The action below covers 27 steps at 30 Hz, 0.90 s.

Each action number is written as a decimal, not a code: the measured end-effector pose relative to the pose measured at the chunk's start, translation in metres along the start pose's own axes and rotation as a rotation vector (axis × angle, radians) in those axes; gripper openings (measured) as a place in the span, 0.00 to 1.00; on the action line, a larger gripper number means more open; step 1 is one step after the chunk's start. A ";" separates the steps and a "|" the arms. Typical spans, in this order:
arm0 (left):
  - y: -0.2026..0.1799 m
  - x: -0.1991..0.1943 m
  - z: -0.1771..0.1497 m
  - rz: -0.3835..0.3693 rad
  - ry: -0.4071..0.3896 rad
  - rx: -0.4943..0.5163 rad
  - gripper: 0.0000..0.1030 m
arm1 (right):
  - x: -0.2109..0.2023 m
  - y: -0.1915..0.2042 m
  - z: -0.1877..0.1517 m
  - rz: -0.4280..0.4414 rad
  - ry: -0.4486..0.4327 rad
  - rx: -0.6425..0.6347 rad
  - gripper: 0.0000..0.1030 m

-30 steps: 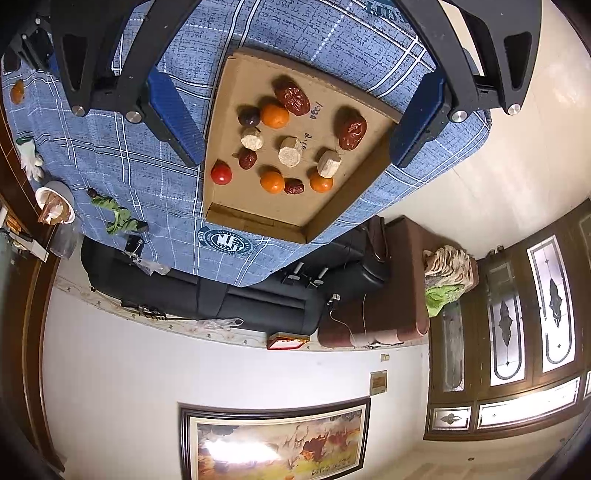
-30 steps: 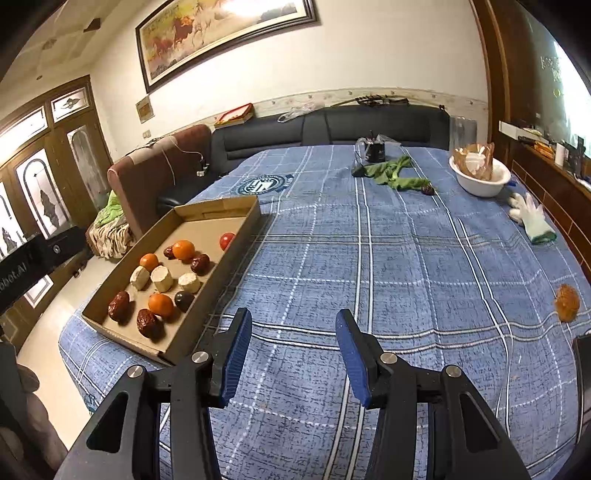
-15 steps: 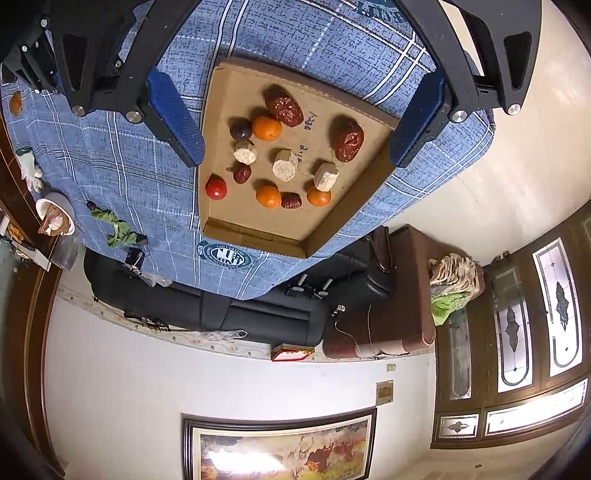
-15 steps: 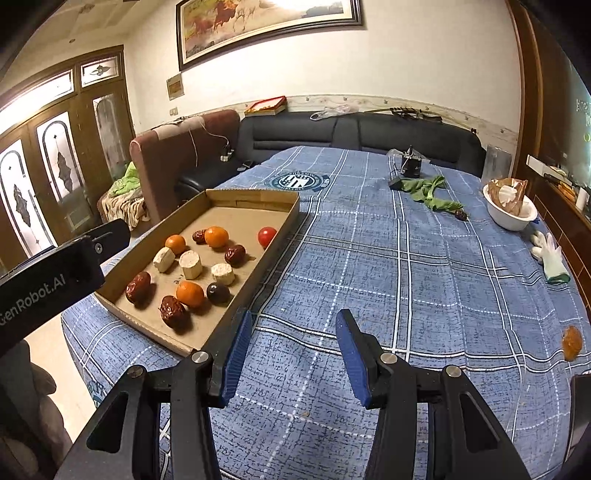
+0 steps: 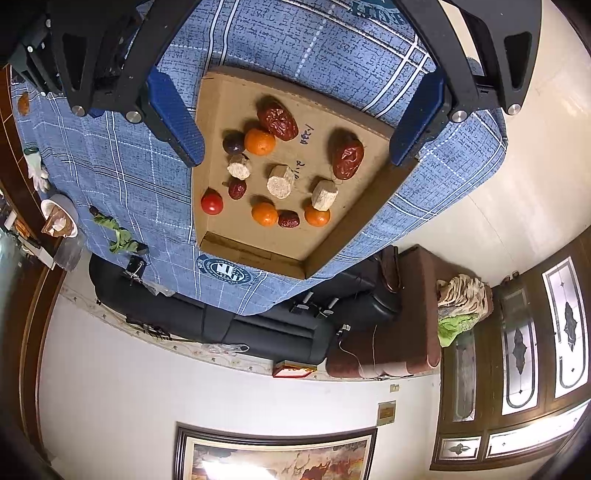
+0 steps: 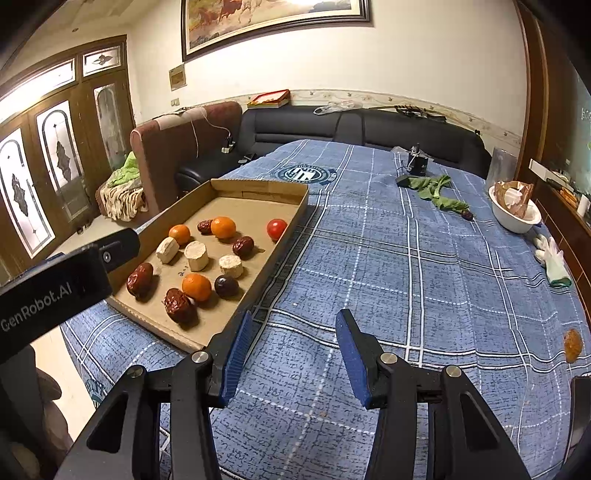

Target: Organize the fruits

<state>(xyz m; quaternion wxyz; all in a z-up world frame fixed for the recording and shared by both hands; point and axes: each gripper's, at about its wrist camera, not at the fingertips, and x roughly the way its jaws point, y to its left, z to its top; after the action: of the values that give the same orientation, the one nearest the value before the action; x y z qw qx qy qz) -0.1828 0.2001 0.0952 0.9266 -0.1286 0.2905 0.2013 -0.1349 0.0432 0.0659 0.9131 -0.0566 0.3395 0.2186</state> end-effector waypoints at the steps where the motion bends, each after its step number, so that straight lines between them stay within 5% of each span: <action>1: 0.001 0.000 0.000 0.000 0.001 -0.002 0.97 | 0.001 0.002 0.000 -0.004 0.000 -0.005 0.51; 27: 0.005 0.002 -0.001 0.002 0.004 -0.003 0.97 | -0.001 0.010 0.000 -0.008 -0.018 -0.013 0.51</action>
<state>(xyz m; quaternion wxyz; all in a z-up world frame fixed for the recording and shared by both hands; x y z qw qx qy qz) -0.1843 0.2052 0.0929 0.9256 -0.1298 0.2922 0.2025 -0.1401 0.0516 0.0666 0.9166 -0.0618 0.3296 0.2178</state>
